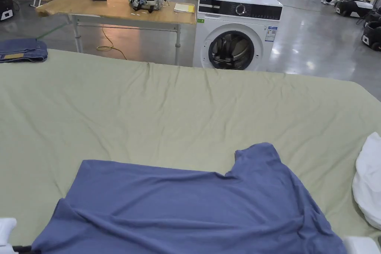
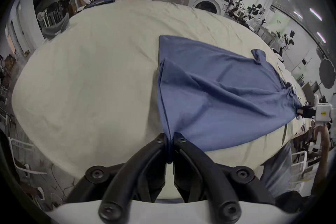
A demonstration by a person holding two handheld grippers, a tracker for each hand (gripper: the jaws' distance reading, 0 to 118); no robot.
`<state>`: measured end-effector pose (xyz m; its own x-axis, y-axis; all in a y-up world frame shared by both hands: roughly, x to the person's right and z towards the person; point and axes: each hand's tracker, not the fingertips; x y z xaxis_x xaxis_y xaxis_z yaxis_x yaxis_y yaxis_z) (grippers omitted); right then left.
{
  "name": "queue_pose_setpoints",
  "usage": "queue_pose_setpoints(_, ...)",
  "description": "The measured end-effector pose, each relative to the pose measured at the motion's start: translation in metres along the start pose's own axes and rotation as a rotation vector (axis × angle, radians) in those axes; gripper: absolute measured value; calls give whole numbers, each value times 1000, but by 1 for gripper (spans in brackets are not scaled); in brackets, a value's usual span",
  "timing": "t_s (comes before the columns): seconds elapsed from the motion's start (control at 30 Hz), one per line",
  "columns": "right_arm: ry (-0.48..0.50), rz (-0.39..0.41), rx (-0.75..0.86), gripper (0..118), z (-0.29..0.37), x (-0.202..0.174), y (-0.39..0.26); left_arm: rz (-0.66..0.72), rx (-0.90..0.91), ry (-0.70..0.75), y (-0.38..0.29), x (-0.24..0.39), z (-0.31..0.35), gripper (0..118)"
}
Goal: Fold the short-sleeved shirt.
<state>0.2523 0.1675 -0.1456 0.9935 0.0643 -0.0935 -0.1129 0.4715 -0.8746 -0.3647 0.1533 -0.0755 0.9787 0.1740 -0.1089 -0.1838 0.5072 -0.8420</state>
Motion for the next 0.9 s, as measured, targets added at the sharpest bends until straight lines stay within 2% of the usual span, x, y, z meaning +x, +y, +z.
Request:
queue_pose_setpoints(0.07,-7,-8,-16,5,-16,-3,-10,28,-26,3,-9,-3,-13,1)
queue_pose_setpoints(0.23,-22,0,6,5,-36,-12,-16,1,-44,52,-15,8,-28,0)
queue_pose_setpoints(0.3,-25,1,10,9,-33,-12,-16,4,-46,54,-12,3,-29,0)
queue_pose_setpoints(0.33,-28,0,20,14,-31,-12,-17,6,-44,53,-12,2,-28,0)
queue_pose_setpoints(0.37,-46,6,26,24,-25,-12,-15,16,-42,47,-10,2,-26,0)
queue_pose_setpoints(0.4,-131,18,32,50,-17,-14,-14,32,-34,42,-9,2,-22,1)
queue_pose_setpoints(0.43,-190,21,47,68,-10,-15,-13,48,-26,42,-7,-1,-20,3)
queue_pose_setpoints(0.47,-231,24,78,73,0,-16,-12,52,-10,45,-3,1,-16,10)
queue_pose_setpoints(0.53,-197,2,171,74,18,-16,0,30,45,95,7,9,-7,35)
queue_pose_setpoints(0.57,-180,-5,200,74,27,-18,6,14,72,123,14,11,-5,41)
queue_pose_setpoints(0.67,-132,-34,310,74,41,-30,26,-20,187,147,35,24,3,43)
queue_pose_setpoints(0.83,-39,-14,486,71,50,-76,48,-92,373,142,61,65,15,41)
queue_pose_setpoints(0.87,-23,-16,516,71,51,-86,50,-102,408,118,64,73,17,33)
queue_pose_setpoints(0.9,0,-18,548,71,50,-96,55,-107,437,91,67,80,18,11)
